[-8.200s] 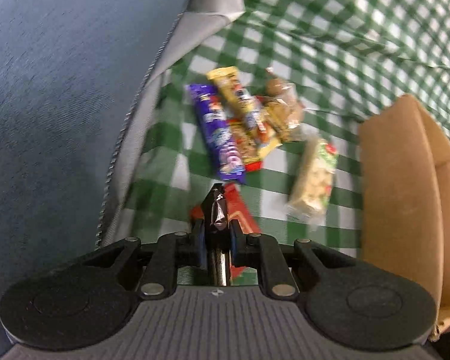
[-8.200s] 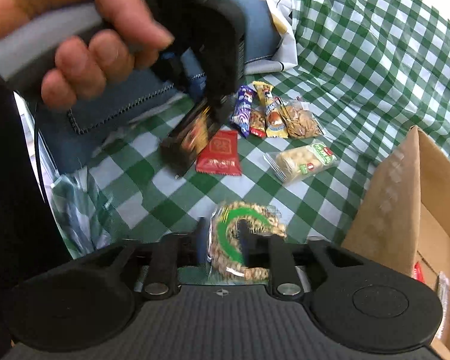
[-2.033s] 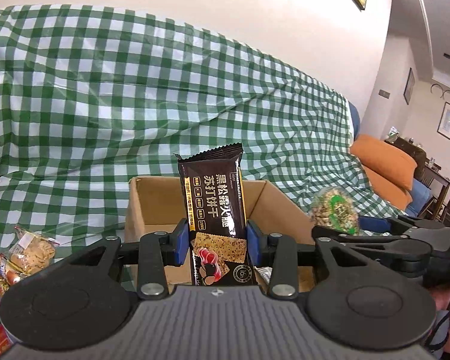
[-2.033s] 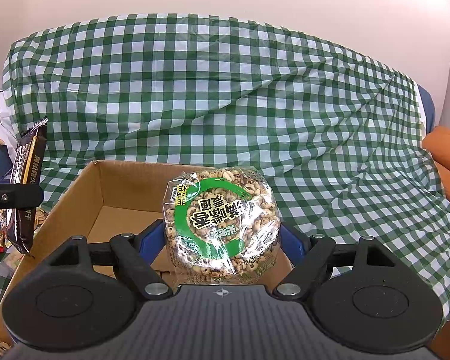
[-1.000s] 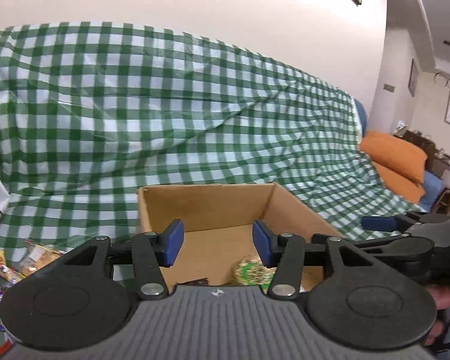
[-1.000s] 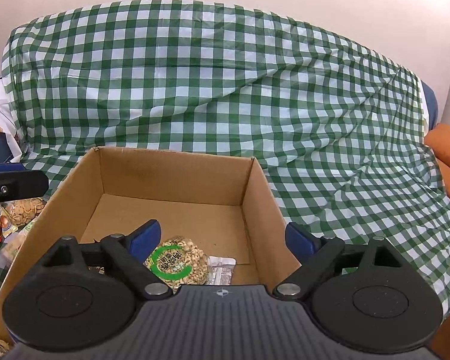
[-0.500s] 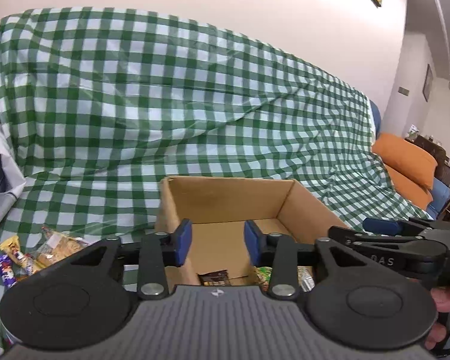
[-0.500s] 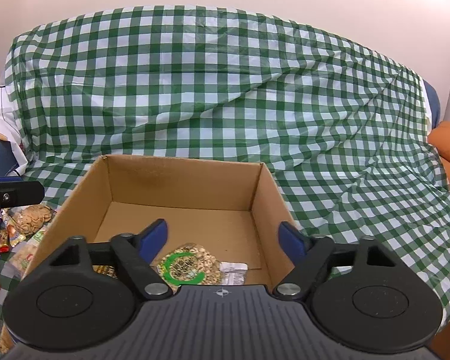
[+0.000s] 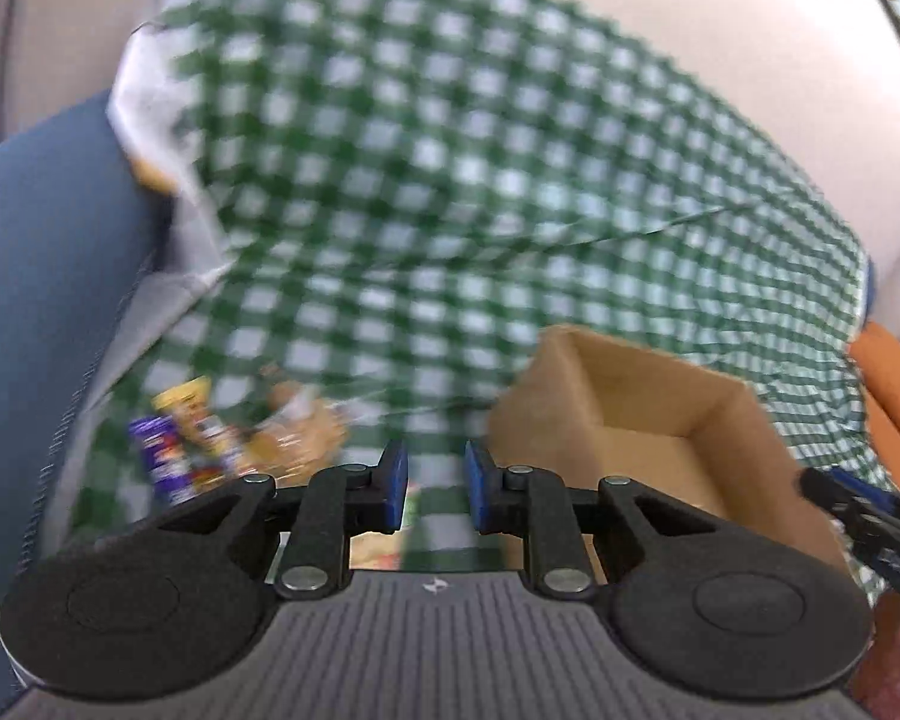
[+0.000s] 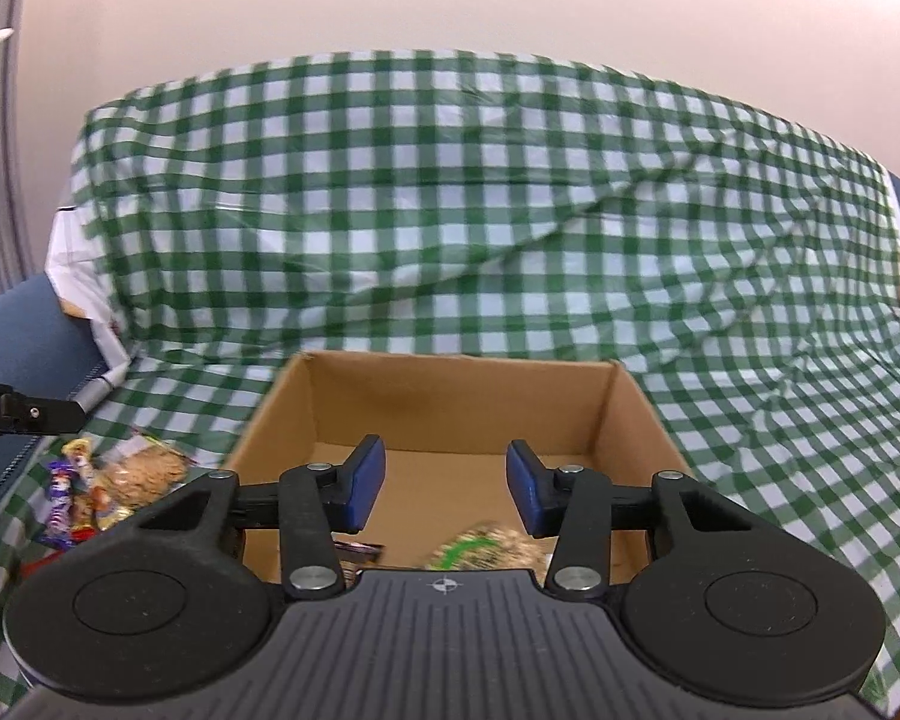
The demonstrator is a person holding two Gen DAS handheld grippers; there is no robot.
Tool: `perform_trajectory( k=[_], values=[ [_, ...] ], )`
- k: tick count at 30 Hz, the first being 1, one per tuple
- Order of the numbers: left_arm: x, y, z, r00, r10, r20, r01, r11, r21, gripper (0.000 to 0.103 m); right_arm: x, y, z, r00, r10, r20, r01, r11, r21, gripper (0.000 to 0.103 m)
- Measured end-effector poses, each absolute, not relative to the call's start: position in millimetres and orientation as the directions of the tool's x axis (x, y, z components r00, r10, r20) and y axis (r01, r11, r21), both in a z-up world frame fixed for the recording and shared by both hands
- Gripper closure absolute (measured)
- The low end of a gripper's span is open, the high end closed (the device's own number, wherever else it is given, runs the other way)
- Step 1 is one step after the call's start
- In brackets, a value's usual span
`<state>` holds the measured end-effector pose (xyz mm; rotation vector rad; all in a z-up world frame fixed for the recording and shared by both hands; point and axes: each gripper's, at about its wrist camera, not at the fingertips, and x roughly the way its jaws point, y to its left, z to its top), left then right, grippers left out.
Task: Organize snacks
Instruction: 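Move both tools back to the snack pile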
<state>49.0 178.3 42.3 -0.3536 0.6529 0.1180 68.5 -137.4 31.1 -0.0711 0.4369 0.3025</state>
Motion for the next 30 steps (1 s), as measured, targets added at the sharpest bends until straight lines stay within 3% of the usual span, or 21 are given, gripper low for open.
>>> perform_trajectory(
  k=[12,21,26,30],
  values=[
    [35,294,10,0.644,0.037,-0.764,-0.499,0.777,-0.383,0.08,41,-72,39,0.8,0.463,-0.381,-0.489,0.872,0.031,0.06],
    [54,283,-1,0.592,0.059,-0.804,-0.506,0.804,-0.313,0.079,6,22,20,0.662,0.592,-0.46,-0.641,0.765,0.061,0.06],
    [67,283,-10,0.574,0.078,-0.815,-0.519,0.804,-0.289,0.077,16,53,-4,0.651,0.552,-0.52,-0.629,0.777,0.038,0.056],
    [74,290,-19,0.542,0.089,-0.836,-0.549,0.79,-0.272,0.066,38,59,-18,0.652,0.506,-0.564,-0.567,0.82,0.081,0.04]
  ],
)
